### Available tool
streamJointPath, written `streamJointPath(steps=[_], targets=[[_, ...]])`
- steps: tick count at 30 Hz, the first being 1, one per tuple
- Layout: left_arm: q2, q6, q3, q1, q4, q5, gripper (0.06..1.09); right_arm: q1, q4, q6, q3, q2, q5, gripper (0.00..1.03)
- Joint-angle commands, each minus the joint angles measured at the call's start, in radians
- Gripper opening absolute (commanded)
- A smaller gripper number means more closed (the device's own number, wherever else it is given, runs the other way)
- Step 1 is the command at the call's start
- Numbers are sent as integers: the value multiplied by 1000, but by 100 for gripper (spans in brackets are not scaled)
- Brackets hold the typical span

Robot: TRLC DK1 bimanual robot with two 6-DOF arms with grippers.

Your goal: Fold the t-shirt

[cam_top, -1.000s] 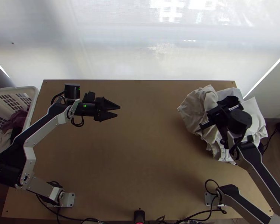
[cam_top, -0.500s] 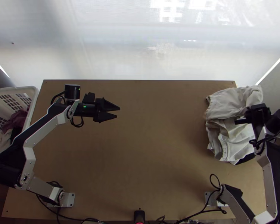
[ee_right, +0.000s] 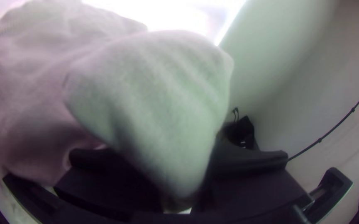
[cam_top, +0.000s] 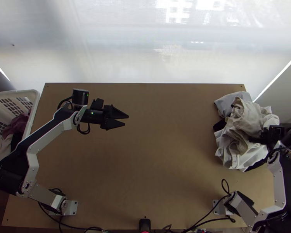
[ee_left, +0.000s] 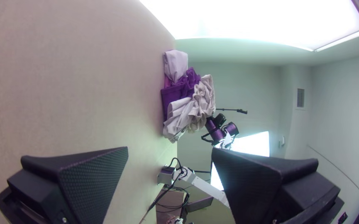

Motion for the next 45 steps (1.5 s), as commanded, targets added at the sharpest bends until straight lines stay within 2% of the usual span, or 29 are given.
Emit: streamJointPath(steps=[1,4,6,8,13,18,25,29,32,35,38,41,45], targets=[[-5,10,-5,-10,-9,-1,104,-72,30,17,-1,132,-3,19],[-12,33,-5,-10,-33,-1,104,-103,27,20,59,212,-3,55],[-20,44,-5,-9,-41,-1,104,-130,9,17,94,227,-3,74],[-25,60,-5,-3,-61,-1,104,-140,-50,11,123,207,-7,100],[-37,108,-7,8,-108,-1,104,-114,-163,0,137,-8,-40,99],[-52,113,-5,11,-116,-1,104,-109,-203,-4,186,-138,-37,99],[-74,122,-5,20,-128,-1,104,-244,-229,-70,217,-153,-39,99],[-89,131,-7,30,-145,-1,104,-250,-263,-64,214,-184,-66,99],[-101,148,-8,51,-174,-1,104,-147,-278,6,218,-198,-66,99],[-117,165,-13,71,-204,-1,104,-40,-226,62,195,-179,-59,99],[-133,226,-20,74,-240,-57,104,118,-111,86,149,-115,70,99],[-146,314,-22,60,-306,-128,104,183,-53,128,108,8,78,99],[-172,364,-33,68,-352,-177,104,216,-1,141,63,155,76,99]])
